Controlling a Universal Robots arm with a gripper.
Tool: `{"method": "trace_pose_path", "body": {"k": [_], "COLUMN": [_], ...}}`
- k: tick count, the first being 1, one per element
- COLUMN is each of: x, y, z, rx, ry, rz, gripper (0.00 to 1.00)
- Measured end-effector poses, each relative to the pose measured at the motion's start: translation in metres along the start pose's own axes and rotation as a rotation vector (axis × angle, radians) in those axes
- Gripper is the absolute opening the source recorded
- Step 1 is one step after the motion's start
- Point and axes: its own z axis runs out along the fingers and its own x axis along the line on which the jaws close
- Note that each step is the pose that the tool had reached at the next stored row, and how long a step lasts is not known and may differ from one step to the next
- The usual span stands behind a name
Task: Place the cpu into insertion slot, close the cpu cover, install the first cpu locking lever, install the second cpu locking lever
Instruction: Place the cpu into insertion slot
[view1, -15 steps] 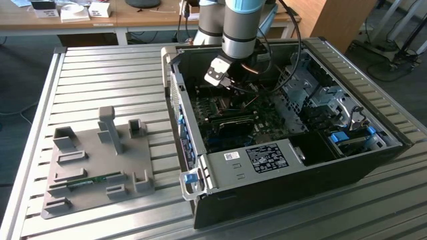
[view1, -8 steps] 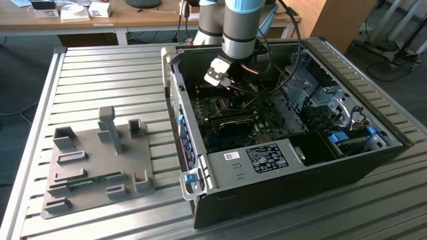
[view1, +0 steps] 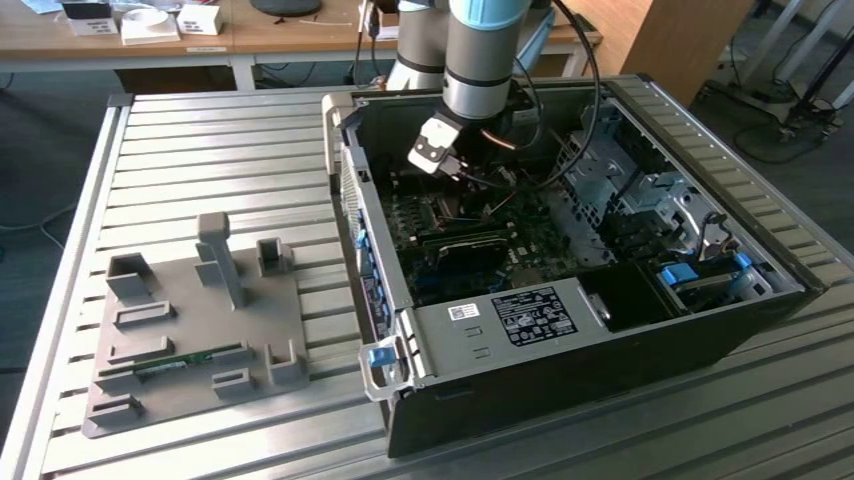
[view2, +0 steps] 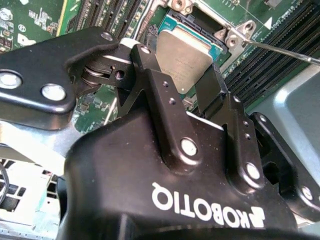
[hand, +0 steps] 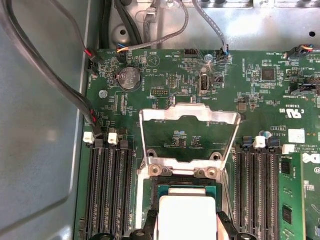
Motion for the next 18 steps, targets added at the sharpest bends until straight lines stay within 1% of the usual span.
{"method": "trace_pose_path", "body": {"k": [10, 15, 18], "x": [0.0005, 0.0006, 0.0007], "y": [-0.0002, -0.0005, -0.0005], "z": [0.0014, 0.0045, 0.0047], "rx": [0.0000, 0.0000, 0.0001], "ry": [-0.0001, -0.0001, -0.0002], "rz": [0.000, 0.000, 0.000], "gripper": [0.54, 0.54, 0.54]}}
